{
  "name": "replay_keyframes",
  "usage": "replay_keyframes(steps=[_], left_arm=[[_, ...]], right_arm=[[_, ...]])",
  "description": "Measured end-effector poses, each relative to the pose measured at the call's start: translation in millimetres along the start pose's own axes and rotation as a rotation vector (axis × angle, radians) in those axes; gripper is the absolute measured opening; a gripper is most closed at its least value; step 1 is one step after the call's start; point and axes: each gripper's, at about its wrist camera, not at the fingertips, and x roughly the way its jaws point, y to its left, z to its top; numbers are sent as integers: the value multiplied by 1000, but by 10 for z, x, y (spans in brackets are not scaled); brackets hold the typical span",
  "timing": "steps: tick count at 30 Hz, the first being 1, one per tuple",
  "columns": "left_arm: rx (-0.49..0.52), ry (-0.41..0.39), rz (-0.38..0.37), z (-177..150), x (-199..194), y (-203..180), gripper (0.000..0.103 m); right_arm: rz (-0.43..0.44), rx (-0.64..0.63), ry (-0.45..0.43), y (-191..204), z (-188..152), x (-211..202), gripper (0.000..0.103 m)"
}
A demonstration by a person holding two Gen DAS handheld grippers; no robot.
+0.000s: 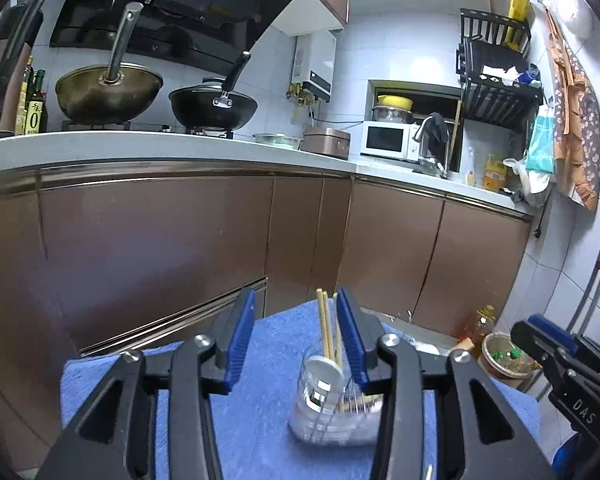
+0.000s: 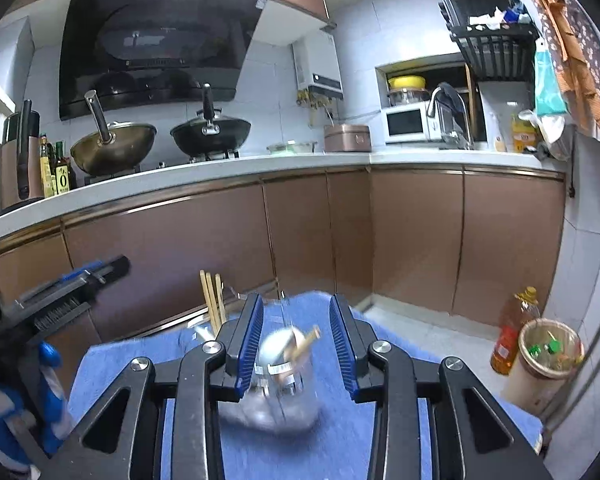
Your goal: Organize utensils
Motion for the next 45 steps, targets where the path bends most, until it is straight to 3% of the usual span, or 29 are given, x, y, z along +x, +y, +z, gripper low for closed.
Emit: replay_keyframes(steps=[5, 10, 18, 20, 30, 45], left_arm=[[8, 22, 10, -39, -366, 60, 52], [0, 50, 29, -146, -667, 146, 56], [-20, 42, 79, -315, -1108, 319, 56], [-21, 22, 93, -339, -1229, 349, 56], [1, 45, 106, -408, -1600, 436, 57], [-17, 113, 157, -577, -1736, 571, 63]], right_arm=[[-25, 32, 58, -62, -153, -307, 51], [-39, 75, 90, -96, -282, -569, 58], [-59, 138, 97, -71, -430, -905, 97], [-61, 150, 97, -43, -450, -959, 102], [-18, 188, 46, 82, -395, -1192, 103], [4, 195, -8, 153, -459, -1339, 103]])
